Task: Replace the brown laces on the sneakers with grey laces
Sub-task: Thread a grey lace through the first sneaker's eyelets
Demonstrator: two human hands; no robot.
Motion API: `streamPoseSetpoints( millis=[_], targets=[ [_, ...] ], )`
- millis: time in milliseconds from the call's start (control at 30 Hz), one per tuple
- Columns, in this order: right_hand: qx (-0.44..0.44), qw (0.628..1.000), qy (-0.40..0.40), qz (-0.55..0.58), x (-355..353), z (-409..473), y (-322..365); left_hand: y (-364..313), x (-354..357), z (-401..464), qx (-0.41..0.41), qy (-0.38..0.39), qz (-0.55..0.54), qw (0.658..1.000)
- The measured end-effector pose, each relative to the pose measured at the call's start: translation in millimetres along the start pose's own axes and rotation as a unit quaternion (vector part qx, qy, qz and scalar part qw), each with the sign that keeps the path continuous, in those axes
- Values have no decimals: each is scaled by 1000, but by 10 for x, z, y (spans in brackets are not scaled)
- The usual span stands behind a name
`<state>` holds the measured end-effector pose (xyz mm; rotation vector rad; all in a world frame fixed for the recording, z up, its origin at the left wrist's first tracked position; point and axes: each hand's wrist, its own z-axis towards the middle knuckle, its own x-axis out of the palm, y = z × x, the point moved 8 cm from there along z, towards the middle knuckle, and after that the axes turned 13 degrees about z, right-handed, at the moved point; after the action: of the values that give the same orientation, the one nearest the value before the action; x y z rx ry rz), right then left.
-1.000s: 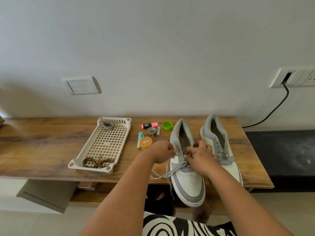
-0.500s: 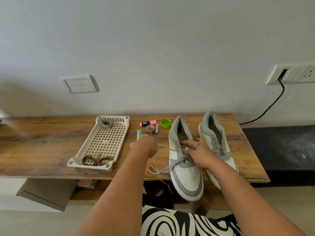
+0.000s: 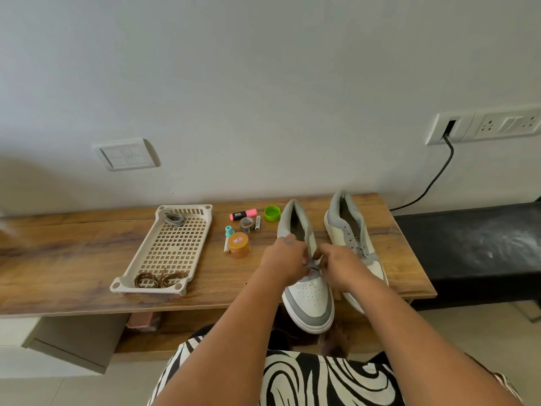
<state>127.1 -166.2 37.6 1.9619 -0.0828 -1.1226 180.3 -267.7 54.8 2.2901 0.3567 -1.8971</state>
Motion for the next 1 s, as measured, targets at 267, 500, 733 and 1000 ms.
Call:
streamPoseSetpoints(
  millis=[267,500,733,1000],
  targets=[
    [-86,994,-22,56,-181,8,188,-117,-128,-25,12,-61,-86,994],
    [-27,928,-11,371,-323,57,-21,181,-243,-26,-38,-62,-379,922],
    [6,807,-82,585,-455,113,-179,476,-56,-81,-34,59,-401,913],
    [-45,881,7,472,-200,130,57,331,-147,-6,-17,14,-436,899]
  ],
)
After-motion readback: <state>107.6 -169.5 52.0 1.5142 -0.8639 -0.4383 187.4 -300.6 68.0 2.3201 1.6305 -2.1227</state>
